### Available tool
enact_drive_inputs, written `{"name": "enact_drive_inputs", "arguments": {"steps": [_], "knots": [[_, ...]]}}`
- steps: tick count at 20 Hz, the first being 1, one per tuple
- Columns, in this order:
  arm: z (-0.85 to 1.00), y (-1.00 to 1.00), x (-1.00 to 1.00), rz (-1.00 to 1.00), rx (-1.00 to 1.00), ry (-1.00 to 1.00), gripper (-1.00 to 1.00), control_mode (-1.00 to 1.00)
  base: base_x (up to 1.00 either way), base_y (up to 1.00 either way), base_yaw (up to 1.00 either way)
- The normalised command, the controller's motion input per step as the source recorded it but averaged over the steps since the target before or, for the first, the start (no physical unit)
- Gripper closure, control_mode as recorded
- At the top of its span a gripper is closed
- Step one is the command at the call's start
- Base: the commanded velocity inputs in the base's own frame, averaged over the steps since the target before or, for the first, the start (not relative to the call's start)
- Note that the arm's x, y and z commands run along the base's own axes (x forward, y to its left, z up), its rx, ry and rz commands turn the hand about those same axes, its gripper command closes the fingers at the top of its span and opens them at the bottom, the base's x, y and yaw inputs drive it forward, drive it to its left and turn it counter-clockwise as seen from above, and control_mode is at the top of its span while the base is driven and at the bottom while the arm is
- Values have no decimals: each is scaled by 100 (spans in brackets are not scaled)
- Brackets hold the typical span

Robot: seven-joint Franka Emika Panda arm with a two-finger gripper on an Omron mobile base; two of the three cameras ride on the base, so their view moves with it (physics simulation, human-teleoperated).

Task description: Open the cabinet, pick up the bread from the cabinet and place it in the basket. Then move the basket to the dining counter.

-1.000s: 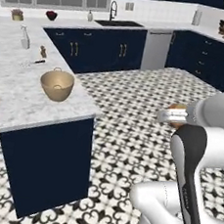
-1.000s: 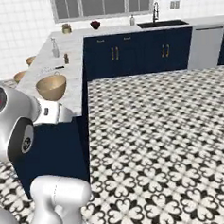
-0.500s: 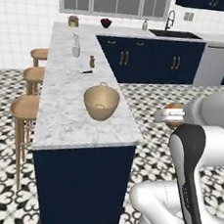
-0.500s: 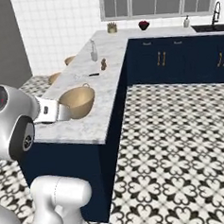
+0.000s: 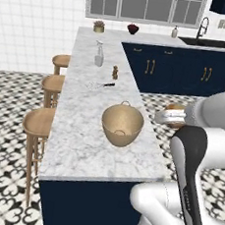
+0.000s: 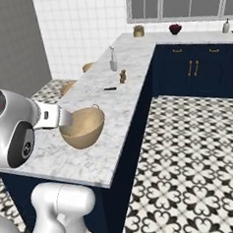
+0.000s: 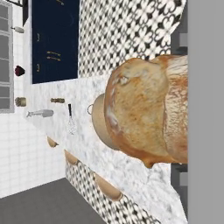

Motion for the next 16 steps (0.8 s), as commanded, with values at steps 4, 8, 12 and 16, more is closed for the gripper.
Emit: {"name": "enact_drive_inputs", "arguments": {"steps": [4, 8, 12, 16], "knots": [[0, 0, 0, 0, 0, 0, 100, 100, 14, 0, 8], [0, 0, 0, 0, 0, 0, 100, 100, 0, 0, 0], [0, 0, 0, 0, 0, 0, 100, 100, 2, 1, 0], [0, 40, 71, 0, 0, 21, 100, -100, 0, 0, 0]]}}
